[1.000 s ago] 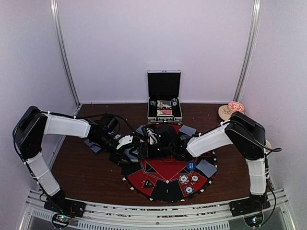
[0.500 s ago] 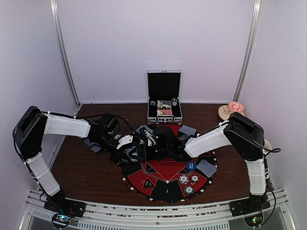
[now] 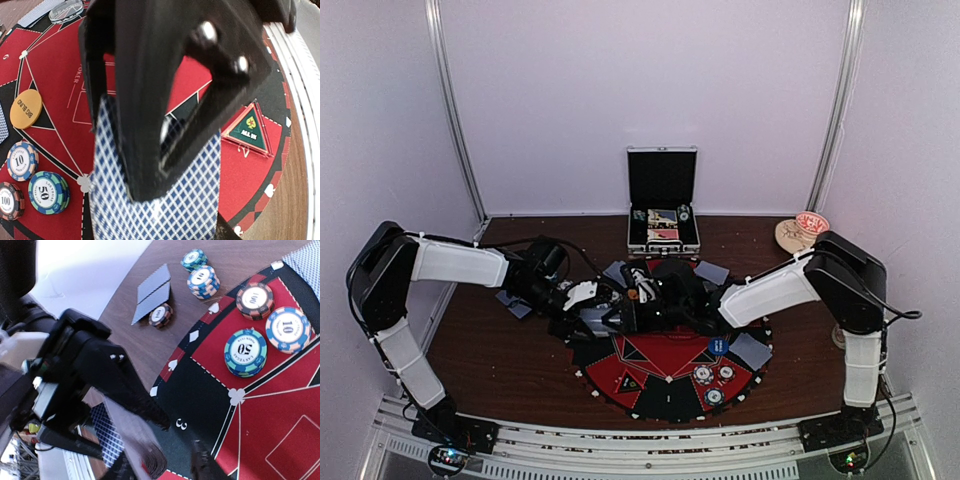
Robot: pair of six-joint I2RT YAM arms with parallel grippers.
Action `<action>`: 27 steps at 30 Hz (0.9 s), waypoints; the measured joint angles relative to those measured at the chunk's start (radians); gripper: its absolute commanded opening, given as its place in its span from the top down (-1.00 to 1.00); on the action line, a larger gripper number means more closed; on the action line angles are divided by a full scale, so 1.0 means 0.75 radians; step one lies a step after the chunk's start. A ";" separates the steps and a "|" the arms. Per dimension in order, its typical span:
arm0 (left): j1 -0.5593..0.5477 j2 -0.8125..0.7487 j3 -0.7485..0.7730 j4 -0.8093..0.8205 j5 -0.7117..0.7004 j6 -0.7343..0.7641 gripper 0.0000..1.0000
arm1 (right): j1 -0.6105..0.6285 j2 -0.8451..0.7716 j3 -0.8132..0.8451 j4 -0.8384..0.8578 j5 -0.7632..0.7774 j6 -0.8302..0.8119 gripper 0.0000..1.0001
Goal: Distribute texas hold em gaming equipment
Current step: Pick up the poker card from the face-down deck piles.
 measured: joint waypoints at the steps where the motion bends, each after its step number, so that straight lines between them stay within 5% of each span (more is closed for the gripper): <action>1: 0.000 0.000 0.000 -0.002 0.002 0.000 0.09 | -0.003 -0.015 -0.012 0.002 -0.006 -0.001 0.54; 10: 0.000 0.000 0.000 -0.016 0.027 0.001 0.08 | -0.015 -0.141 -0.128 0.039 -0.042 0.021 1.00; 21: -0.001 0.000 0.001 -0.026 0.031 0.000 0.08 | -0.015 -0.190 -0.194 0.105 -0.074 0.041 1.00; 27: 0.010 0.000 0.004 -0.026 0.013 -0.002 0.09 | -0.015 -0.306 -0.200 -0.062 0.090 -0.072 1.00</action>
